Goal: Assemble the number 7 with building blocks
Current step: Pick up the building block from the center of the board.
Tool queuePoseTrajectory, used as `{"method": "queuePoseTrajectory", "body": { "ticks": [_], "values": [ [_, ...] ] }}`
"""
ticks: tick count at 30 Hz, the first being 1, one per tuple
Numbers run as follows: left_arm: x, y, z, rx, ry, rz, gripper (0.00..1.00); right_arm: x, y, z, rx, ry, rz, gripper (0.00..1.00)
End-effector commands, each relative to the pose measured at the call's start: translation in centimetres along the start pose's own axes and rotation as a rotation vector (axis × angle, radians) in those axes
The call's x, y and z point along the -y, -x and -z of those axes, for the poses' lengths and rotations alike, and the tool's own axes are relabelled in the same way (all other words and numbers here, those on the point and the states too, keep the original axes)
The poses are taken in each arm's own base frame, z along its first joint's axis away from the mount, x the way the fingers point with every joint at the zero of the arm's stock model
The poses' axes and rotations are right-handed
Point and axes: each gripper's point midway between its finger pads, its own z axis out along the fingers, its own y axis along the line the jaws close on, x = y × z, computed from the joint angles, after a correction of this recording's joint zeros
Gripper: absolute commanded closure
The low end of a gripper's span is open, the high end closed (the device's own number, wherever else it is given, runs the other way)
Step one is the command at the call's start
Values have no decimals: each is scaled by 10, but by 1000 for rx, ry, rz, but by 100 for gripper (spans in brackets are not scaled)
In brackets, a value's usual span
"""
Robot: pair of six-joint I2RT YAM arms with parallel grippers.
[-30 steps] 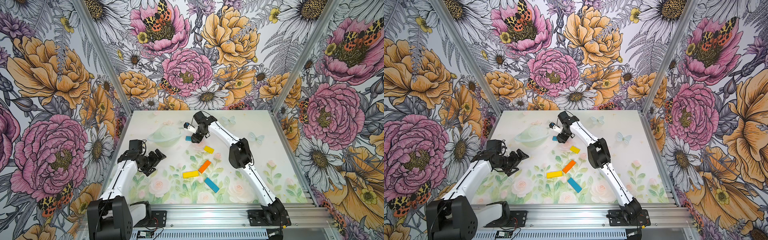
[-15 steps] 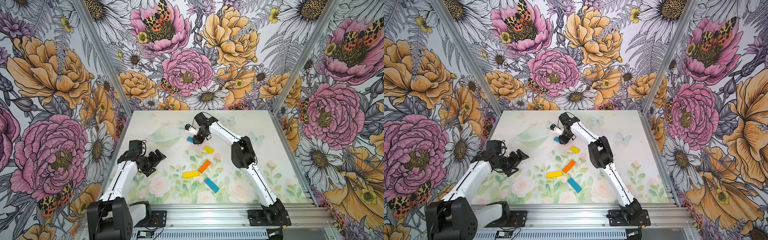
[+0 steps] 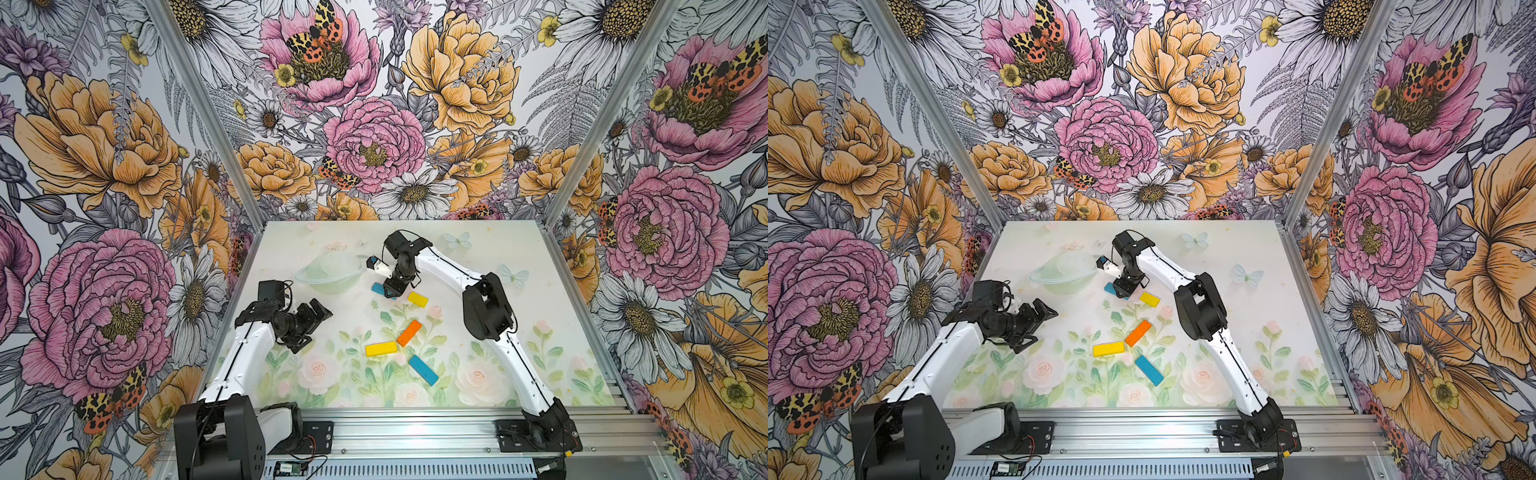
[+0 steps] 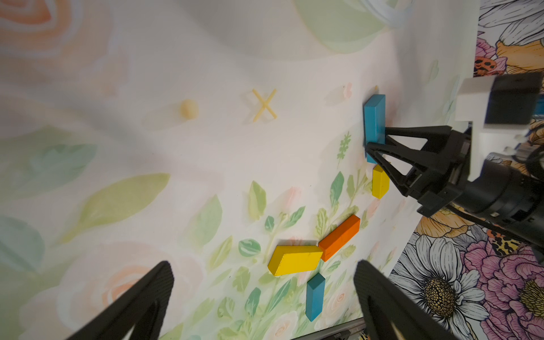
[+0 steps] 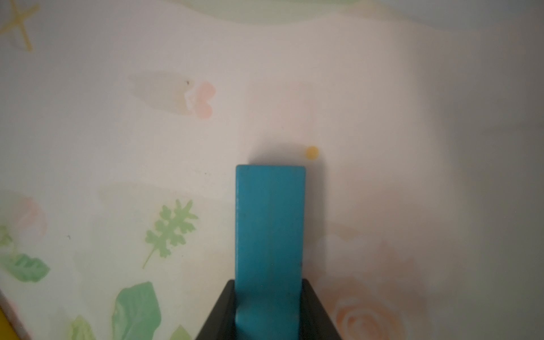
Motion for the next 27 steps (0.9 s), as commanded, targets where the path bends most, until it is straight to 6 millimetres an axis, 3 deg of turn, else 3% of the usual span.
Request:
{"method": "queuePoseTrajectory", "body": {
  "ticks": [1, 7, 17, 27],
  "values": [
    [0, 1, 2, 13, -16, -19, 1, -11, 4, 7, -8, 8, -8, 81],
    [0, 0, 2, 12, -19, -19, 1, -12, 7, 11, -2, 3, 54, 81],
    [-1, 1, 3, 18, -15, -15, 1, -27, -10, 21, -34, 7, 72, 84],
    [-1, 2, 2, 22, -10, -11, 1, -17, 26, 51, 191, -113, 36, 84]
  ]
}}
